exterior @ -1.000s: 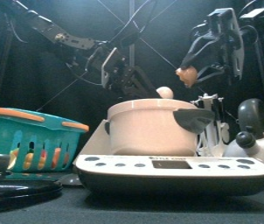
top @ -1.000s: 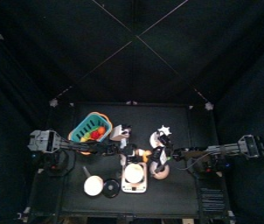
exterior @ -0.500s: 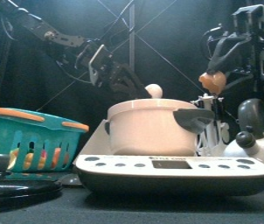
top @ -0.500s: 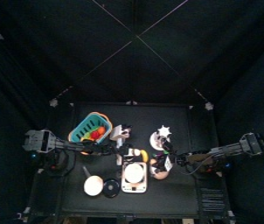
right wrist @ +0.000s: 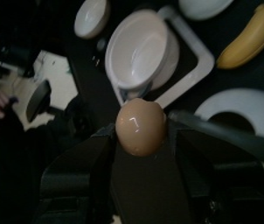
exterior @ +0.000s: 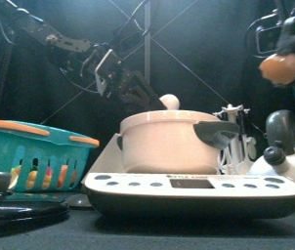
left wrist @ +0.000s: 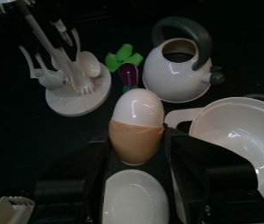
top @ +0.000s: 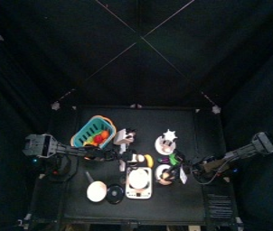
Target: Peel other half of shell
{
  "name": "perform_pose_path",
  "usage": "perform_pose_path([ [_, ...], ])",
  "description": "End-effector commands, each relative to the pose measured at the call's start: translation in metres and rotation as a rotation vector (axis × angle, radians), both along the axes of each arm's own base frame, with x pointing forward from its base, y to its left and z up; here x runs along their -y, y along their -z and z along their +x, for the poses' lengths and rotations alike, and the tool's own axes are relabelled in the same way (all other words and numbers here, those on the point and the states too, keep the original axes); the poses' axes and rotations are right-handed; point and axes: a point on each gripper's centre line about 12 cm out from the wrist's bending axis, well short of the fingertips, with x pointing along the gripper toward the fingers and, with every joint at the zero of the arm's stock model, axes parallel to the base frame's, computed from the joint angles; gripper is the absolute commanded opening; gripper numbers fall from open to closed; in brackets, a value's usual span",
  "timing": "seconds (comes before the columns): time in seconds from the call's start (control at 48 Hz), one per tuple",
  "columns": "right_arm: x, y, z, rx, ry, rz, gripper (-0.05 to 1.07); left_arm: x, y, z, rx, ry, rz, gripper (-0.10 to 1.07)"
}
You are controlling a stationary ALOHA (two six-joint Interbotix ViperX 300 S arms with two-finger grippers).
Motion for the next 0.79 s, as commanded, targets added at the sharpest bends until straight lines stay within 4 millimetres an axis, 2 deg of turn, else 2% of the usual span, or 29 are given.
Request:
perform_pose_path([
  [0.0, -0.009, 0.007, -0.002, -0.03, -0.036, -0.02, 0.64, -0.001, -0.013, 0.001, 0.04, -0.004, 0.001, 0.73],
  [0.271, -0.019, 0.041, 0.007, -0.161, -0.06, -0.096, 0.65, -0.001, -0.011, 0.0, 0.033, -0.005, 0.0, 0.73],
  [0.562, -0.027, 0.05, 0.023, -0.203, -0.061, -0.123, 0.68, -0.002, -0.009, -0.001, 0.029, -0.015, -0.01, 0.73],
  [0.771, -0.032, 0.065, 0.034, -0.256, -0.059, -0.147, 0.74, -0.002, -0.008, -0.002, 0.026, -0.018, -0.014, 0.73],
])
